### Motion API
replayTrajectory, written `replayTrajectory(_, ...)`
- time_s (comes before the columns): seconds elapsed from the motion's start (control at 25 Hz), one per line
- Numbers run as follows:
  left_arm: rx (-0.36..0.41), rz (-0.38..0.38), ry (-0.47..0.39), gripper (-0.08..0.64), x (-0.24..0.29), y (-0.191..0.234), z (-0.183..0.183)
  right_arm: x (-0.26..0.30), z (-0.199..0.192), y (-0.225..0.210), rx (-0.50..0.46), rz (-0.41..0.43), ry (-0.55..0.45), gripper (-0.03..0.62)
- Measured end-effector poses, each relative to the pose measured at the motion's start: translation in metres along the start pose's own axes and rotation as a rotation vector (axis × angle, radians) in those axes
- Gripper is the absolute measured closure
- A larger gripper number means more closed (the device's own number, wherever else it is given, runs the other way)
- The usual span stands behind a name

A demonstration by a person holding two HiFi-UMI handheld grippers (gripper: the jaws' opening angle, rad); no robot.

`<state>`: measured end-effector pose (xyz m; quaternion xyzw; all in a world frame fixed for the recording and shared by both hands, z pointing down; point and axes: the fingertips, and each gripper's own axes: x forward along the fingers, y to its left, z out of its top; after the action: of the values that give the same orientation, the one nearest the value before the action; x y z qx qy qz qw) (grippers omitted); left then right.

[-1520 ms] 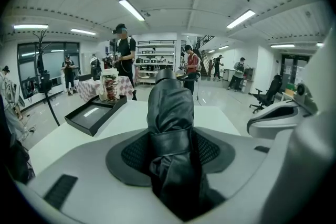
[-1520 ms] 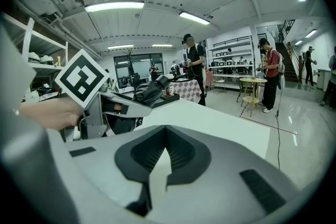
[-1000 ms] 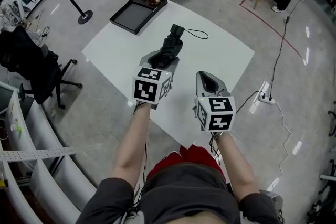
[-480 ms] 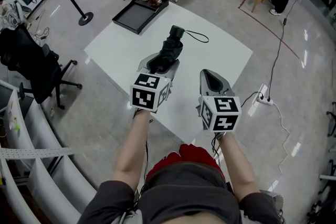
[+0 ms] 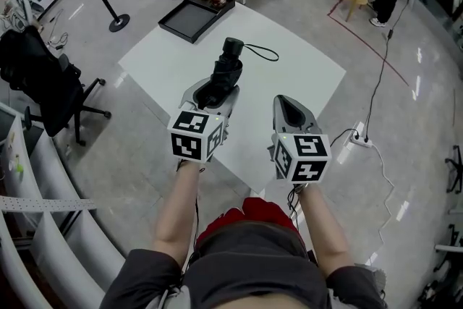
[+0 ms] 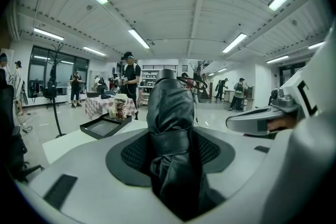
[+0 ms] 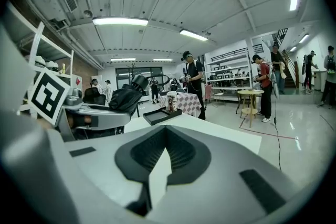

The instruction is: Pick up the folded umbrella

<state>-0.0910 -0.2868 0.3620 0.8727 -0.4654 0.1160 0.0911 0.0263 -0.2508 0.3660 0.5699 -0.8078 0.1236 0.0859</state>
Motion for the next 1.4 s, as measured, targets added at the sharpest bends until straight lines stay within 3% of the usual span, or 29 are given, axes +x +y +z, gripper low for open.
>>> replayTrajectory(0.92,-0.069,0.05,-0.106,0.331,-0.083,-0.015,-0.006,-0.038,0.003,0.049,-0.041,0.049,-0.04,0.574)
replayTrajectory(1.4,-0.069,0.063,-0.145,0.331,-0.127,-0.016,-0.011,-0.06,0.001,0.073,-0.053,0.056,-0.069,0.574)
